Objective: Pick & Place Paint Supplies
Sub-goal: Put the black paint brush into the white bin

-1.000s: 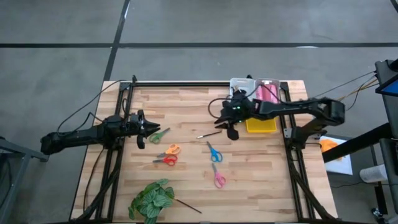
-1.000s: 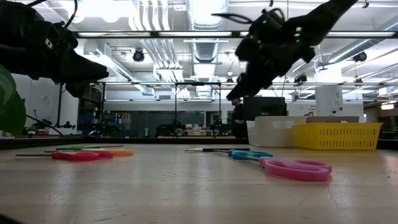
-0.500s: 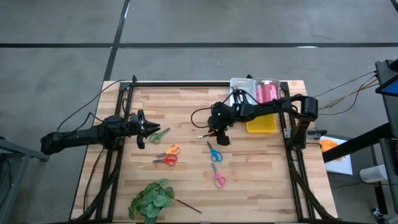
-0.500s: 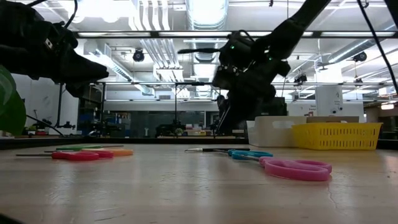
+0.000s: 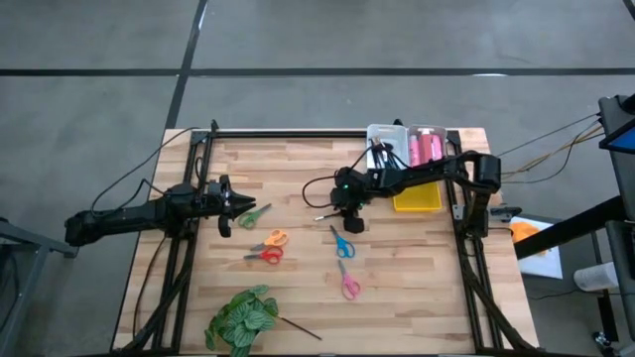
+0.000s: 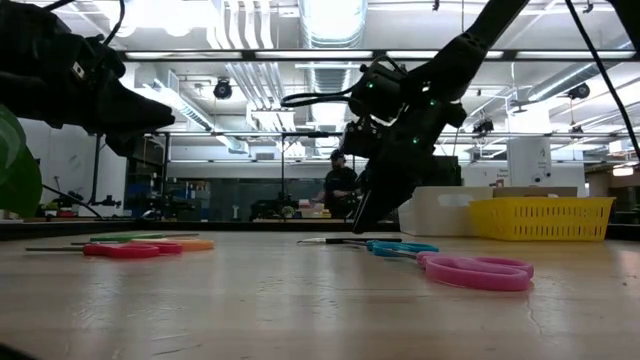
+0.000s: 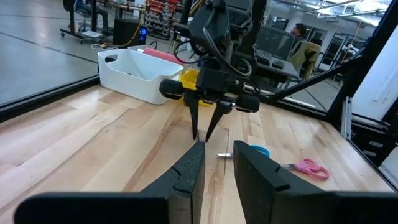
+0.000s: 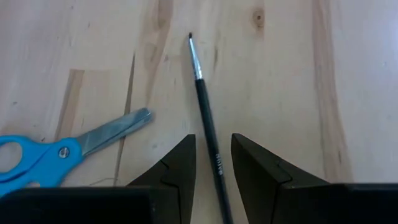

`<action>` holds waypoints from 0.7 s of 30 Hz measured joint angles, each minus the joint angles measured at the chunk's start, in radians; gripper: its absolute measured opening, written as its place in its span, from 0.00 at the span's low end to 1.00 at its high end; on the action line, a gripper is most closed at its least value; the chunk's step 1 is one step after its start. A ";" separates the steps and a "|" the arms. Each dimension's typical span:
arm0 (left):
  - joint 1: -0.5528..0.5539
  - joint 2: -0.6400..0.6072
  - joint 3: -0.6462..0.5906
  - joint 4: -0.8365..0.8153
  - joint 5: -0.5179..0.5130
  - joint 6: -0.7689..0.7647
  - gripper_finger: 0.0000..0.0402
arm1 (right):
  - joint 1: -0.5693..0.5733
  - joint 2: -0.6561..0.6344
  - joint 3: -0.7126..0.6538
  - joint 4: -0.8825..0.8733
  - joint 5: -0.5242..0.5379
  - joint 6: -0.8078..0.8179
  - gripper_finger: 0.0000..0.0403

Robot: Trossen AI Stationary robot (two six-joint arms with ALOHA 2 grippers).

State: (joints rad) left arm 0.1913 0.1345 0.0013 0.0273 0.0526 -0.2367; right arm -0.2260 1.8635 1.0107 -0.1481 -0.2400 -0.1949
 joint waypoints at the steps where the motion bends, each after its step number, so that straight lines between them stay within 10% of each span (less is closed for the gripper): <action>1: 0.000 0.000 0.000 0.000 0.000 0.000 0.22 | 0.003 -0.001 0.000 -0.004 -0.003 0.000 0.25; 21: 0.000 0.001 0.000 0.000 0.000 0.000 0.22 | 0.019 0.000 -0.016 -0.004 0.108 -0.014 0.25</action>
State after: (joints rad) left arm 0.1913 0.1352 0.0013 0.0273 0.0525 -0.2365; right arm -0.2070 1.8634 0.9947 -0.1523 -0.1318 -0.2092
